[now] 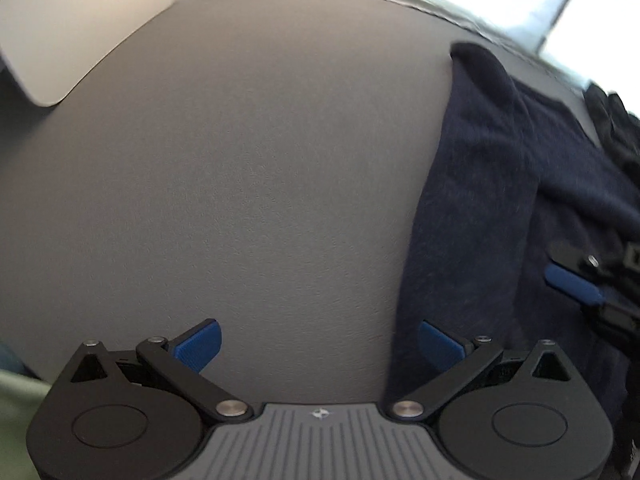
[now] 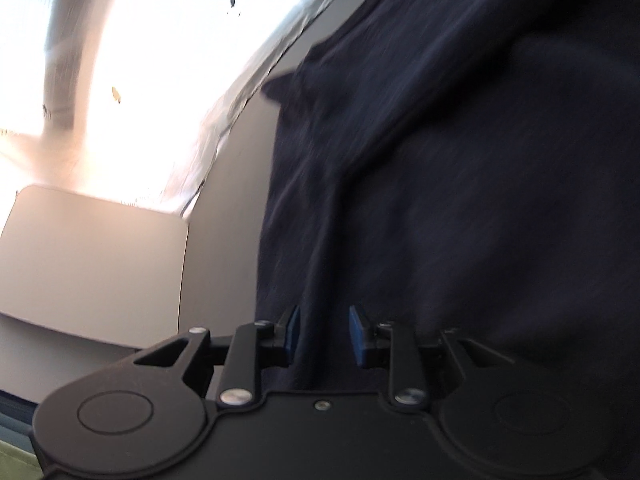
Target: Fold clothes
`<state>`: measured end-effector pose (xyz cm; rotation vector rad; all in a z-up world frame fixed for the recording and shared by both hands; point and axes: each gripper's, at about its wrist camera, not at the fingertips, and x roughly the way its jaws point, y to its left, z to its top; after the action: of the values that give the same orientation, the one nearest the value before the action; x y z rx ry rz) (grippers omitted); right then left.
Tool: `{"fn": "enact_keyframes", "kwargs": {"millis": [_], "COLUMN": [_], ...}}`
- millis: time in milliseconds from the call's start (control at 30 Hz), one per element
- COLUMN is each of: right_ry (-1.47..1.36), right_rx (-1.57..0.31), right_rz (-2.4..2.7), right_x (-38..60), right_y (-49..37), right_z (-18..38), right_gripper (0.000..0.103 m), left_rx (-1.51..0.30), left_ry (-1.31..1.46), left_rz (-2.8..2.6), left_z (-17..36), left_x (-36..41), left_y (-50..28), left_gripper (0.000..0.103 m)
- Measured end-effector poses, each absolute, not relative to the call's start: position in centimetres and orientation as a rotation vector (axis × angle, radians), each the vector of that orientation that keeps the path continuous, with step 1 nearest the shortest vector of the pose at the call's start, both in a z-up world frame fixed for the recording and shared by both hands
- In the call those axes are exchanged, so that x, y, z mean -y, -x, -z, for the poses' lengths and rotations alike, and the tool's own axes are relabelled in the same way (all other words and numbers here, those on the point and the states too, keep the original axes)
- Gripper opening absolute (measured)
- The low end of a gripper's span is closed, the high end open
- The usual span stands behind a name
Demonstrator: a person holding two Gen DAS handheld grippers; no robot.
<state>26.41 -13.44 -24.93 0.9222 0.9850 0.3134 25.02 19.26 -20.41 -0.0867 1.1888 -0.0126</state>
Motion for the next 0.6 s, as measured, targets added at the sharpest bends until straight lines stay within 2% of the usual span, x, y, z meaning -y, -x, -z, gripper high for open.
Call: {"fn": "enact_keyframes", "kwargs": {"millis": [133, 167, 200, 233, 467, 567, 600], "right_ry": [-0.918, -0.921, -0.926, -0.926, -0.921, -0.907, -0.918], "right_rx": [-0.997, -0.982, -0.959, -0.926, -0.707, -0.765, -0.796], "right_rz": [-0.318, -0.329, -0.342, -0.355, -0.319, -0.214, -0.197], "right_x": [10.4, 10.0, 9.6, 9.4, 11.1, 11.9, 12.0], "right_y": [-26.4, -26.3, -26.2, -25.8, -23.1, -22.8, -22.7], "right_z": [25.4, 25.3, 25.1, 24.7, 20.9, 21.5, 22.0], "right_gripper": [0.031, 0.027, 0.010, 0.007, 0.005, 0.009, 0.014], "left_rx": [-1.190, -1.189, -1.189, -1.188, -1.185, -1.195, -1.198], "left_ry": [0.053, 0.053, 0.055, 0.055, 0.018, 0.005, 0.002], "left_rz": [0.047, 0.051, 0.055, 0.061, 0.140, 0.175, 0.186], "left_z": [20.6, 20.7, 20.8, 20.9, 21.0, 21.2, 21.3], "left_x": [-20.6, -20.9, -21.1, -21.3, -20.3, -19.4, -19.1], "left_y": [-25.5, -25.8, -26.0, -26.2, -26.7, -26.7, -26.8], "left_gripper": [0.103, 0.103, 0.103, 0.103, 0.103, 0.103, 0.103]}}
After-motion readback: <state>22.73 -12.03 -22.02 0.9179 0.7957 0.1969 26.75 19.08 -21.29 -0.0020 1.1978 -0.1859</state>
